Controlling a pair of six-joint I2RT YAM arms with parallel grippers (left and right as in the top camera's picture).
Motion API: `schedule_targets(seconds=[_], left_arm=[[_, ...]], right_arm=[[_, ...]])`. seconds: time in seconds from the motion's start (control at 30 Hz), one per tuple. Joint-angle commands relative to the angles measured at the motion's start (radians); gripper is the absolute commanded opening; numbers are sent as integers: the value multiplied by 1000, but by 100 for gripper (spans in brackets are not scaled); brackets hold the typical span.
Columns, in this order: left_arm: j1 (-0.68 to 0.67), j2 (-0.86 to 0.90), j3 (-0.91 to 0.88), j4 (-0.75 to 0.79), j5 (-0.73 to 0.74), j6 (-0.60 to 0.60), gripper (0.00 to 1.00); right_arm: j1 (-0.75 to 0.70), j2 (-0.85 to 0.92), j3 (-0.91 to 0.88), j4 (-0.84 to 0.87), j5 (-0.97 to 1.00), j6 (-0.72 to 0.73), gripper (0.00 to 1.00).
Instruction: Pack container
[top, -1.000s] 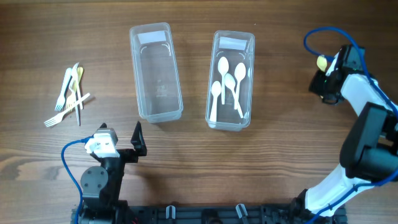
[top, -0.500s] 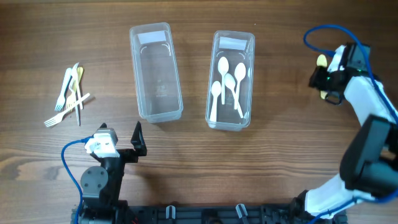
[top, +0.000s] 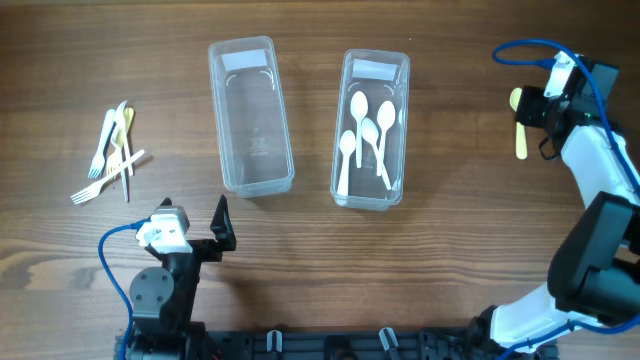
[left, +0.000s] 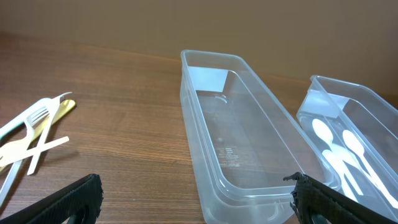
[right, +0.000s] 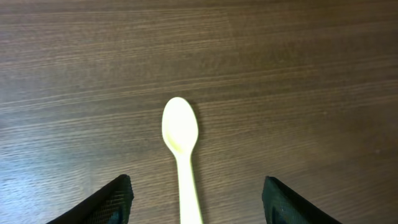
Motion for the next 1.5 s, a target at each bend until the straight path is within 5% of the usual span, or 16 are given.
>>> schedule_targets(seconds=[0.0, 0.37, 0.7, 1.2, 1.47], left_arm=[[6, -8, -6, 3, 16, 23, 100], [6, -8, -6, 3, 16, 23, 100], [6, -8, -6, 3, 16, 23, 100], [6, -8, -6, 3, 16, 23, 100], [6, -8, -6, 3, 16, 23, 100]], right_arm=[[0, 88, 5, 13, -31, -25, 65], [-1, 280, 5, 42, -76, -54, 59], [-1, 291, 31, -10, -101, -49, 4], [21, -84, 35, -59, -263, 68, 4], [233, -182, 34, -146, -475, 229, 4]])
